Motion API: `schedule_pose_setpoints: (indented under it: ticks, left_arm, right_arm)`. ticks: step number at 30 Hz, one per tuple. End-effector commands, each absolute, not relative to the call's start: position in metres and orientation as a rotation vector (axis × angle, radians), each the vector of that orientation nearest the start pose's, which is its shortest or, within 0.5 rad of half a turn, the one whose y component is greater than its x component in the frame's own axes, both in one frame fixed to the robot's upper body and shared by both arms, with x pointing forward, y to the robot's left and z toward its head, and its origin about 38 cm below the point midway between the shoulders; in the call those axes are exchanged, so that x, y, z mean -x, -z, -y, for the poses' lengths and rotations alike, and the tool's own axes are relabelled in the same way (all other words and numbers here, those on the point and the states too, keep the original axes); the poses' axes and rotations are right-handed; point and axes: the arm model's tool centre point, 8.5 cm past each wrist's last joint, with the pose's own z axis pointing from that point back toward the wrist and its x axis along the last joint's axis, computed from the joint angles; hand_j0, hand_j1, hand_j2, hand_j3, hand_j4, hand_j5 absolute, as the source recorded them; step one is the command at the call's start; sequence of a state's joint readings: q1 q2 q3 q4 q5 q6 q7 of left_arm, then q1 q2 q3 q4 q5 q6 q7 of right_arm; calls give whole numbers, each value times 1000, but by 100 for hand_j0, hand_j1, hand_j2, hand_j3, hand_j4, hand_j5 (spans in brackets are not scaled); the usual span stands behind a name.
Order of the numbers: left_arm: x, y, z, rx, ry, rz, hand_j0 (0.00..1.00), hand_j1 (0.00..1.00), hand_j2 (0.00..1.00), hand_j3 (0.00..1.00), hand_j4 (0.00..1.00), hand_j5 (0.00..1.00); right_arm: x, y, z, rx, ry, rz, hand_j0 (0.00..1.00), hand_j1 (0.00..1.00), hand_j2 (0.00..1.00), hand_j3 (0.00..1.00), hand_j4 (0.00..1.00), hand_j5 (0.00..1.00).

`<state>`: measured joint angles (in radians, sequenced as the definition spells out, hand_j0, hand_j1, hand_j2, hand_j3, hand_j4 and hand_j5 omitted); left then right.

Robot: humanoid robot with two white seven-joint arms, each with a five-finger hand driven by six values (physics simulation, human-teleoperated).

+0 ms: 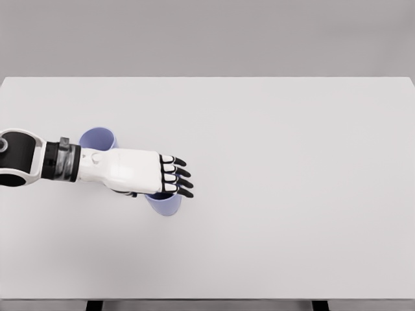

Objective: Place the right cup on the left cup with left arm

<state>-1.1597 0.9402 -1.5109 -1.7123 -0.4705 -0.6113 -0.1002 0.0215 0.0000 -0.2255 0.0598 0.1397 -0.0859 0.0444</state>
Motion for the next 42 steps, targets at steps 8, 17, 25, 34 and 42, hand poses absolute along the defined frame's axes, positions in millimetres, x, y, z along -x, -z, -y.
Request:
schedule_pose_setpoints:
  ticks: [8,17,25,34,42]
  left_arm:
    - [-372,-204,-208,152,-2786,-1678,100,100,100,100,100,100]
    - [-372,-204,-206,148,-2782,-1680,71,71,71,71,71,71]
    - [-371,-207,-205,152,-2772,-1683,53,53,53,53,53,53]
    - [-372,-214,-205,170,-2758,-1689,45,45,45,45,45,45]
    - [-374,-224,-206,198,-2742,-1689,42,42,42,42,42,42]
  right_arm:
    - [25,261,264,37,86,11,100,100,100,100,100,100]
    - [25,261,264,37,86,11,100,100,100,100,100,100]
    - [25,261,264,37,86,11,100,100,100,100,100,100]
    - [25,261,264,37,86,11,100,100,100,100,100,100]
    - [25,261,264,37,86,11,100,100,100,100,100,100]
